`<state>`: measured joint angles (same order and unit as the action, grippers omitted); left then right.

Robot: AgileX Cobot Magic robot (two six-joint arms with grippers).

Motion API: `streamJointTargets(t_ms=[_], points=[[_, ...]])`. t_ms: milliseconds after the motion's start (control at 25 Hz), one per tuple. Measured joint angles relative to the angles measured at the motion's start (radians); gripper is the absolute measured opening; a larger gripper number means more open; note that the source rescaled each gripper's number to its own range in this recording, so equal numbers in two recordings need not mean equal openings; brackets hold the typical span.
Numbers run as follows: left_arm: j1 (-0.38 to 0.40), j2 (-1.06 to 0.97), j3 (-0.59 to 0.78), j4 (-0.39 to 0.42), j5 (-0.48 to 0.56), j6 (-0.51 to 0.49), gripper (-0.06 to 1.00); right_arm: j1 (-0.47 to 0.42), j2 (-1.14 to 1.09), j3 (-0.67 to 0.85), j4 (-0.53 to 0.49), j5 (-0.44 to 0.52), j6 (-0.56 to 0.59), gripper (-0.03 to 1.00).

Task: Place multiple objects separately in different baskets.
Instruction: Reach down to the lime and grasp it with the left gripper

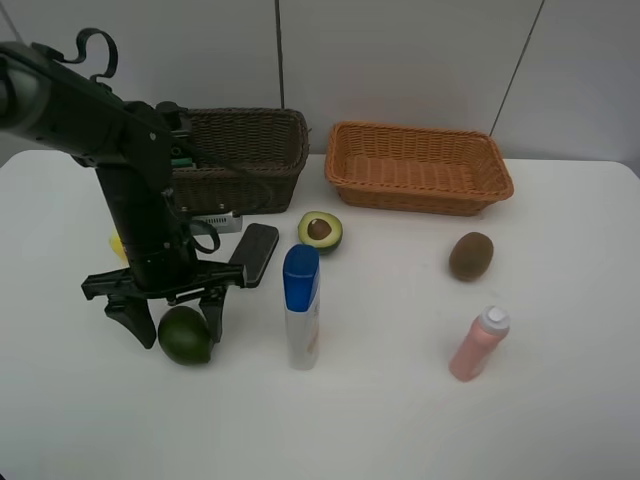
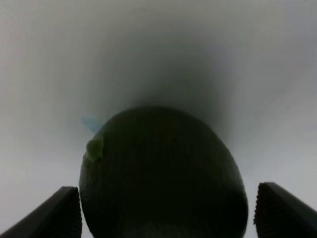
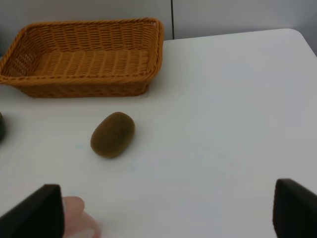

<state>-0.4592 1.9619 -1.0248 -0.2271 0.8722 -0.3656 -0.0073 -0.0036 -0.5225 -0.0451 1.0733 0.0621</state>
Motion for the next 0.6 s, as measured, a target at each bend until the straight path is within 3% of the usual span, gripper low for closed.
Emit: streamJointTargets(t_ms=[240,360,600], points=[[0.000,0.026,0.004,-0.003,-0.040,-0.012,0.84,0.000,0.000,0.000,0.000,0.000,0.000,1.00],[0.000,0.026,0.004,-0.003,-0.039,-0.012,0.67,0.000,0.000,0.000,0.000,0.000,0.000,1.00],[0.000,0.026,0.004,0.000,-0.026,0.010,0.67,0.000,0.000,0.000,0.000,0.000,0.000,1.00]])
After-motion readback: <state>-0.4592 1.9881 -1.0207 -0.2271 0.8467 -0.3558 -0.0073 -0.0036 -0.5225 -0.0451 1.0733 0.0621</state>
